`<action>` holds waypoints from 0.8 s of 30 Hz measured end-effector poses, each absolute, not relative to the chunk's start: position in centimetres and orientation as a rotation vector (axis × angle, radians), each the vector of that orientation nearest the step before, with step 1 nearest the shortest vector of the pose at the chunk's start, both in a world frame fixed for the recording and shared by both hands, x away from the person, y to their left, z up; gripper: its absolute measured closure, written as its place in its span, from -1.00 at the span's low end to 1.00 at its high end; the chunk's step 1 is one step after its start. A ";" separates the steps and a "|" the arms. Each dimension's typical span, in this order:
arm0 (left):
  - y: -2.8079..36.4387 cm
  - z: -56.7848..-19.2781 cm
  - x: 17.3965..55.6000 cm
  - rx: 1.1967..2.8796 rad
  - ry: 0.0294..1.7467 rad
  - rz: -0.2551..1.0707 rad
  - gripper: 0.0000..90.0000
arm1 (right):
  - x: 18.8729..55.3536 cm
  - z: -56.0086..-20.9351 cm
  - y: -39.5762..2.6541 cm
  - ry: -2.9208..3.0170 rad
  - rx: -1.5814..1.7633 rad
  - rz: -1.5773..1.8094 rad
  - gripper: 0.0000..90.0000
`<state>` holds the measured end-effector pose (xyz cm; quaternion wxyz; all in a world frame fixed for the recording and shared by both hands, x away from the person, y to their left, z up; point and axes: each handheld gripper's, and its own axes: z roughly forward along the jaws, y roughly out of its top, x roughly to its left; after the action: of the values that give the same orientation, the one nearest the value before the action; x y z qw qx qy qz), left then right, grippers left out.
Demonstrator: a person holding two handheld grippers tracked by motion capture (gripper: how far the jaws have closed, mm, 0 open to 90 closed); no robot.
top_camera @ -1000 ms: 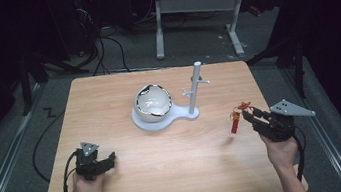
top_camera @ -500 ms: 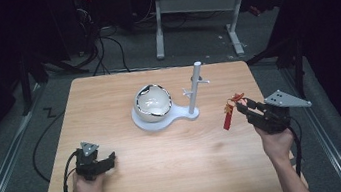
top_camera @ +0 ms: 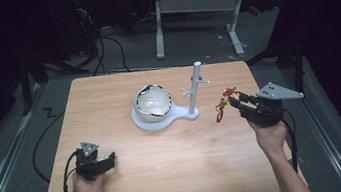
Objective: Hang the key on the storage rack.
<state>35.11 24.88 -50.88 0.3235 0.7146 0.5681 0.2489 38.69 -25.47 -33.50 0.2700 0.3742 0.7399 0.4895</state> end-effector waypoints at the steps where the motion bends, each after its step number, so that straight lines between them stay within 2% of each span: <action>1: 24.9 -50.9 35.1 1.875 1.491 0.653 -0.49 | 38.9 -33.2 -25.2 1.997 1.001 1.324 0.49; 24: 24.9 -50.9 35.1 1.875 1.490 0.653 -0.49 | 42.0 -30.8 -22.8 1.998 0.979 1.336 0.49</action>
<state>35.12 24.88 -50.88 0.3236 0.7146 0.5681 0.2490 41.96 -22.77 -30.81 0.2698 0.3632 0.7413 0.4957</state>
